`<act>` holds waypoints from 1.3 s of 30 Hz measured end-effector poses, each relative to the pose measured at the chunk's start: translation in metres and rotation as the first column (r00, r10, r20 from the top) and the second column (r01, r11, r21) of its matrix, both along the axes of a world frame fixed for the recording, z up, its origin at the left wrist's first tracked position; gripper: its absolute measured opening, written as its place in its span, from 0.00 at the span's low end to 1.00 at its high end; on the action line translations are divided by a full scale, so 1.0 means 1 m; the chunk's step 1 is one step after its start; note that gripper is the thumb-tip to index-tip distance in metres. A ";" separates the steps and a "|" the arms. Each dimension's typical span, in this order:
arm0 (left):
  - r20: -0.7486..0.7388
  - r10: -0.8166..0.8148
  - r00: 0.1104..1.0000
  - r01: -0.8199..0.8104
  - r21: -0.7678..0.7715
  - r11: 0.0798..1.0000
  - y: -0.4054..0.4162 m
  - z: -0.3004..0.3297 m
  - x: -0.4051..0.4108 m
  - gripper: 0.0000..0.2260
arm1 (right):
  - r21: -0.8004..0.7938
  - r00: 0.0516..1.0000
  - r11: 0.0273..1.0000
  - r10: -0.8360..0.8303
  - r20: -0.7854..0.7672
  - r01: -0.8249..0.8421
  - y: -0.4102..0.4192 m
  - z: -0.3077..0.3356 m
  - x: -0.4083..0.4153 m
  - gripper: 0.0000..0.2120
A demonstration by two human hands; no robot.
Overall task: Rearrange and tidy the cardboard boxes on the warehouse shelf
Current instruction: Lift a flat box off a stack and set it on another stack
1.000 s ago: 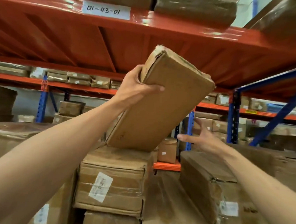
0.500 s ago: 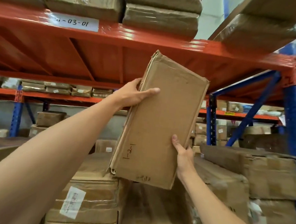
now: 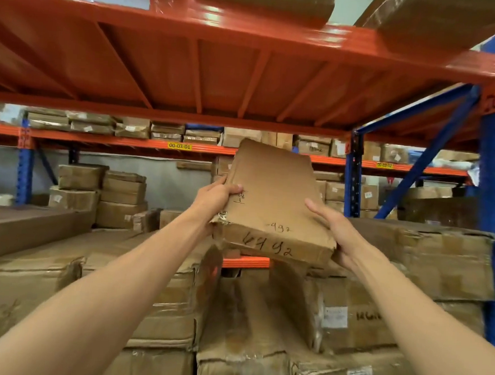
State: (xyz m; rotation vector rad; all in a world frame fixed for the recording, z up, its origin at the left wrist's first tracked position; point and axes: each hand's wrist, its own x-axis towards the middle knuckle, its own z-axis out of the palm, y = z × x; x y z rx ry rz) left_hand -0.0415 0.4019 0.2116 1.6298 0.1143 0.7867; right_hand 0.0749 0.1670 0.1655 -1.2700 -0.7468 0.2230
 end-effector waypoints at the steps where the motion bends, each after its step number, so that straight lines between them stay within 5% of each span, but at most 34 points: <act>1: -0.022 -0.018 1.000 0.015 -0.108 0.994 -0.004 -0.002 0.005 0.22 | -0.010 0.999 0.999 0.032 0.039 -0.032 -0.010 0.001 -0.003 0.33; 4: -0.066 -0.105 0.992 0.075 -0.356 0.931 -0.020 -0.005 0.020 0.16 | -0.104 0.976 0.994 -0.021 0.217 0.045 -0.036 0.006 -0.002 0.48; 6: -0.081 -0.170 0.982 0.122 -0.414 0.902 -0.034 -0.007 0.027 0.11 | -0.196 0.905 0.945 -0.172 0.388 0.263 -0.050 0.009 -0.001 0.52; 9: -0.127 -0.290 0.949 0.233 -0.337 0.912 -0.053 -0.018 0.040 0.10 | -0.191 0.749 0.832 -0.339 0.570 0.522 -0.071 0.009 0.005 0.37; 14: -0.167 -0.475 0.864 0.468 -0.086 0.880 -0.091 -0.047 0.051 0.16 | -0.204 0.713 0.778 -0.392 0.581 0.594 -0.115 -0.010 0.028 0.27; 16: -0.191 -0.475 0.859 0.484 0.001 0.875 -0.103 -0.056 0.058 0.28 | -0.192 0.709 0.774 -0.411 0.573 0.604 -0.131 -0.016 0.040 0.24; 18: -0.278 -0.407 0.870 0.448 0.102 0.888 -0.115 -0.060 0.068 0.53 | -0.198 0.692 0.758 -0.412 0.593 0.621 -0.145 -0.019 0.050 0.24; 20: -0.402 -0.228 0.887 0.378 0.347 0.858 -0.133 -0.063 0.080 0.66 | -0.234 0.685 0.732 -0.405 0.606 0.640 -0.162 -0.027 0.062 0.26; 22: -0.429 -0.068 0.901 0.307 0.516 0.800 -0.151 -0.071 0.095 0.64 | -0.251 0.643 0.677 -0.421 0.639 0.692 -0.178 -0.043 0.075 0.27; 26: -0.414 -0.038 0.909 0.273 0.527 0.804 -0.153 -0.076 0.113 0.55 | -0.227 0.577 0.643 -0.406 0.709 0.731 -0.186 -0.058 0.089 0.28; 30: -0.451 -0.057 0.891 0.290 0.468 0.834 -0.144 -0.074 0.119 0.58 | -0.111 0.265 0.443 -0.302 0.916 0.890 -0.186 -0.058 0.112 0.34; 39: -0.441 -0.059 0.896 0.257 0.404 0.878 -0.151 -0.076 0.117 0.51 | -0.182 0.329 0.517 -0.209 0.921 0.837 -0.186 -0.071 0.131 0.39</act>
